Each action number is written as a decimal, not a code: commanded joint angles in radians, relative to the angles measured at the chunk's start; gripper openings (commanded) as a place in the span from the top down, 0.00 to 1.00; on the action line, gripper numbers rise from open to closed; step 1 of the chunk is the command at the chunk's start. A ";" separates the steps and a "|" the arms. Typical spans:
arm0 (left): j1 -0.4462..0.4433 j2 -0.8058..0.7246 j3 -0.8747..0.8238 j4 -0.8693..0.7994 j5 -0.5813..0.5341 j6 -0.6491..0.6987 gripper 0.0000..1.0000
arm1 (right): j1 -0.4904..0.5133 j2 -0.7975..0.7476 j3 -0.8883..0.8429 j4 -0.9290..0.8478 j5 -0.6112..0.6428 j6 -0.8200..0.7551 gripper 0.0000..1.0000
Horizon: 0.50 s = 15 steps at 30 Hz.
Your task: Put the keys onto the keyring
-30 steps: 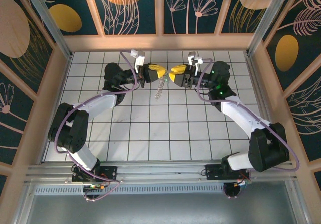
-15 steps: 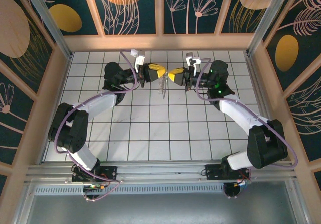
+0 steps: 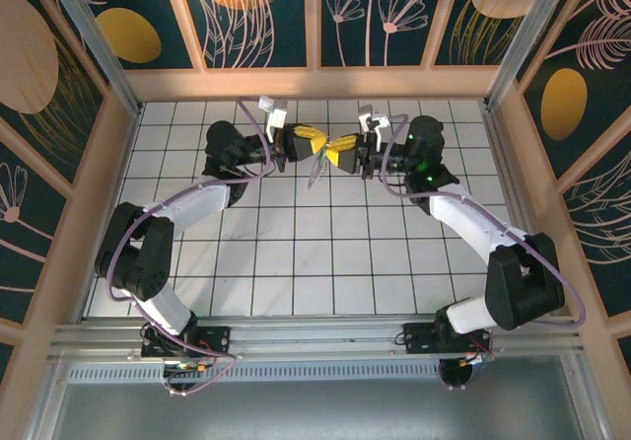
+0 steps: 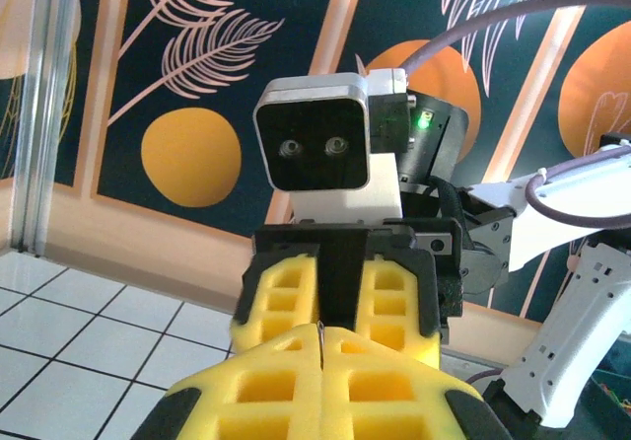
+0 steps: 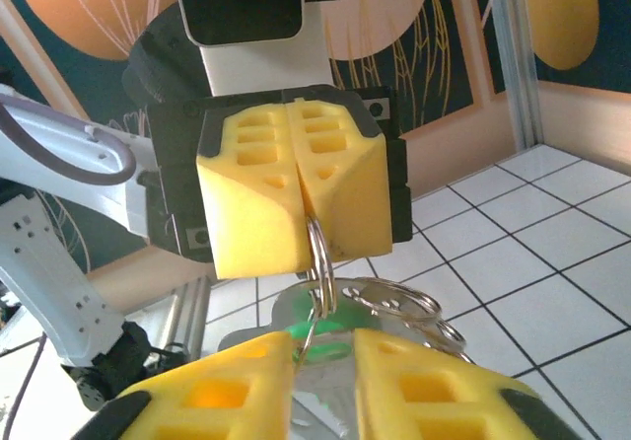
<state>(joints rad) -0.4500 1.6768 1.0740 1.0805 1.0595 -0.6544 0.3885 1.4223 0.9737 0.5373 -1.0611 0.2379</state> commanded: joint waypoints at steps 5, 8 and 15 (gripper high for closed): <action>-0.012 0.000 0.047 0.034 0.012 0.021 1.00 | -0.011 -0.067 0.003 -0.085 -0.028 -0.075 0.64; -0.013 0.001 0.049 0.031 0.014 0.022 1.00 | -0.037 -0.109 -0.024 -0.078 -0.015 -0.071 0.64; -0.012 -0.002 0.049 0.025 0.014 0.028 1.00 | -0.088 -0.164 -0.073 0.059 0.046 0.027 0.64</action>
<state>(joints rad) -0.4576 1.6768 1.0904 1.0801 1.0660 -0.6483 0.3107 1.2808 0.9199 0.4992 -1.0443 0.2214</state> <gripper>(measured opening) 0.044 0.361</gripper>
